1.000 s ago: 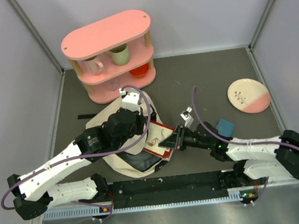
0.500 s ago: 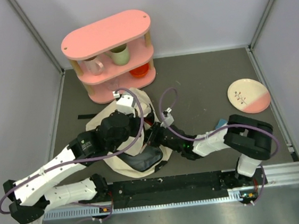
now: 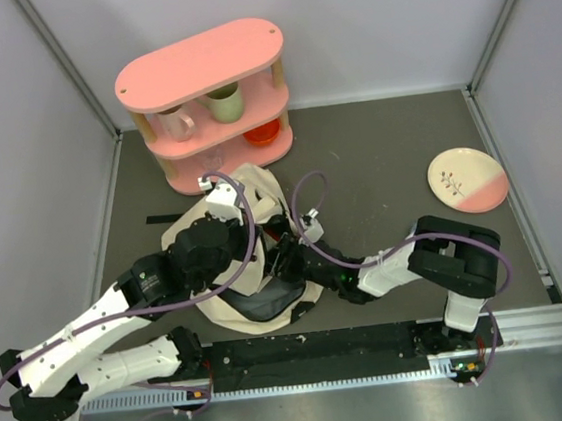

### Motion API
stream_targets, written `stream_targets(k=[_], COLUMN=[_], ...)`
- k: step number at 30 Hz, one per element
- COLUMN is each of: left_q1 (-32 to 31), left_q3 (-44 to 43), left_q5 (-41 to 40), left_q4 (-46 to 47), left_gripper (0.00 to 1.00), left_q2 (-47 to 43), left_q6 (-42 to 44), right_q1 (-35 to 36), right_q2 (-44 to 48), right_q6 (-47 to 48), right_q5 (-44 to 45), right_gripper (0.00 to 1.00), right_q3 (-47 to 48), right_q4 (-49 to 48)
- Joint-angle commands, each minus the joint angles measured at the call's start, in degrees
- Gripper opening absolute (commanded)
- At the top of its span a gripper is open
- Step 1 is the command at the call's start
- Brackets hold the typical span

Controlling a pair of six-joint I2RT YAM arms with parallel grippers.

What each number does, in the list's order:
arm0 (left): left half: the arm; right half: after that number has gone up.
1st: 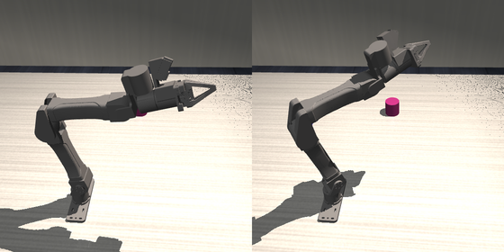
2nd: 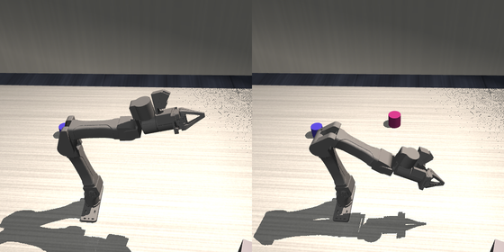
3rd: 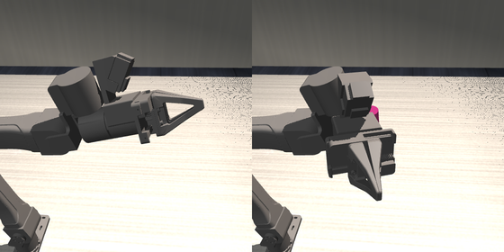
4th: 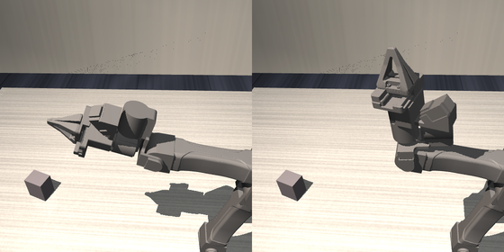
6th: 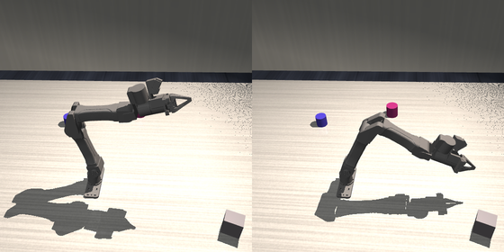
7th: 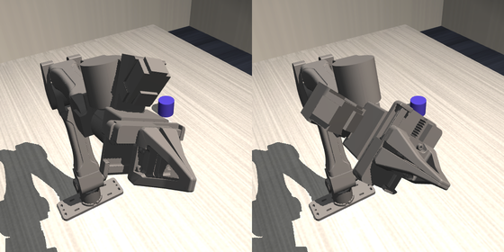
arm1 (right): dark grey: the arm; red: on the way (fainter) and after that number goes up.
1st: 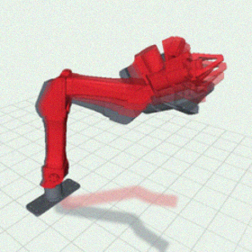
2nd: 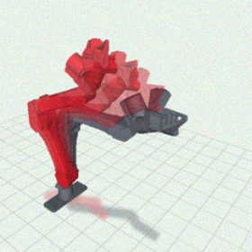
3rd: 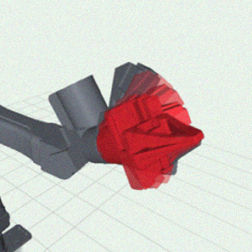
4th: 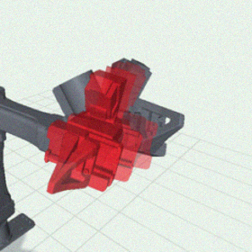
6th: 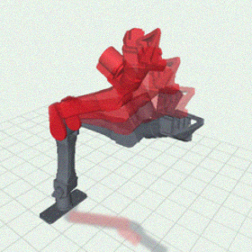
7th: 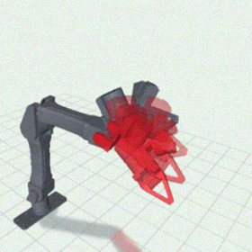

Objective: Pack the student bag
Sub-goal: Place the book in the student bag.

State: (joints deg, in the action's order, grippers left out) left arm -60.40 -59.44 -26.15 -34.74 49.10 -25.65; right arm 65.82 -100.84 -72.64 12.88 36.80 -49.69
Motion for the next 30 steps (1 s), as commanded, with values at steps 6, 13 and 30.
stream_targets(k=[6,13,30], left_q1=[0.29,0.37,0.46], left_q3=[-0.59,-0.24,0.29], left_q5=[-0.22,0.49,4.53], left_q4=[5.39,5.65,7.23], left_gripper=[0.00,0.00,0.00], left_q2=[-2.78,-1.64,-2.26], left_q6=[-0.81,-1.16,-1.86], right_q1=[-0.70,-0.70,-2.10], right_q2=[6.97,7.85,-8.22], right_q6=[-2.24,-4.96,-5.66], right_q5=[-4.97,-6.64,0.04], right_gripper=[0.54,0.05,0.00], right_q3=[-6.29,-9.20,17.70], right_q4=[-2.43,-5.59,6.90])
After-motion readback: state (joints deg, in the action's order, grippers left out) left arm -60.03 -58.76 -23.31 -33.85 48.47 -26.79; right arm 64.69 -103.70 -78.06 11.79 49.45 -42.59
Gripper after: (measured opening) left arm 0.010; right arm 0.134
